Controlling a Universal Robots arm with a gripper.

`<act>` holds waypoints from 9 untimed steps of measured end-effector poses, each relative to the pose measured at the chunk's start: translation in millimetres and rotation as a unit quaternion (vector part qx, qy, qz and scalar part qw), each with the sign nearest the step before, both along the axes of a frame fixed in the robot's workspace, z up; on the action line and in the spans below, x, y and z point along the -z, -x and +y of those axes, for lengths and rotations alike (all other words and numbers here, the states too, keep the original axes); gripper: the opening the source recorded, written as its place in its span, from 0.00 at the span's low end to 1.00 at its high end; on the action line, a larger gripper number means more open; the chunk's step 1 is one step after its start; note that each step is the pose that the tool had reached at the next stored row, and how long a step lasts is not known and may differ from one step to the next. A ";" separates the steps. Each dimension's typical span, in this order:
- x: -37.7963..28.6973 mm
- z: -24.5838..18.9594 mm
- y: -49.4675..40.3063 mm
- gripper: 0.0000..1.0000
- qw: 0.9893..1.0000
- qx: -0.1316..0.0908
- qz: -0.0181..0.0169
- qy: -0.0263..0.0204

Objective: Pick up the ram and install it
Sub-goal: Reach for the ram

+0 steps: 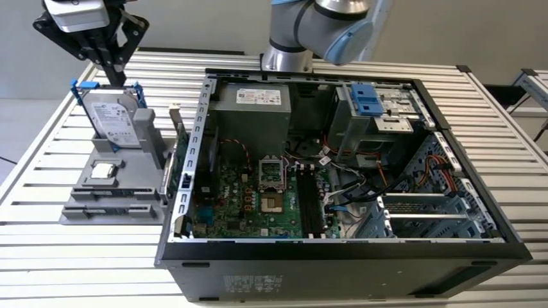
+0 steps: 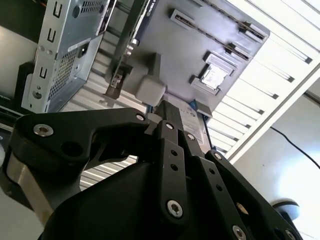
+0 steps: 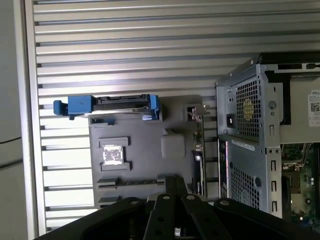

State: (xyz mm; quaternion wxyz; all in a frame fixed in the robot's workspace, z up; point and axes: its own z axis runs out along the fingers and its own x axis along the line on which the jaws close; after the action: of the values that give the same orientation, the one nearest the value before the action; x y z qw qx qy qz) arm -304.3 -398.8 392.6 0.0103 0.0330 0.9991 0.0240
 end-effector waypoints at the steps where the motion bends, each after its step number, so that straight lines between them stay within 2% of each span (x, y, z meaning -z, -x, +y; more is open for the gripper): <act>1: 0.0 0.0 1.6 0.00 1.000 0.000 0.000 0.000; 9: 0.0 0.0 13.8 0.00 1.000 0.000 0.000 0.000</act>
State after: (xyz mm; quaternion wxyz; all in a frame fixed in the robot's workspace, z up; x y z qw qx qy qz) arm -318.1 -398.8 392.6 0.0103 0.0329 0.9991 0.0241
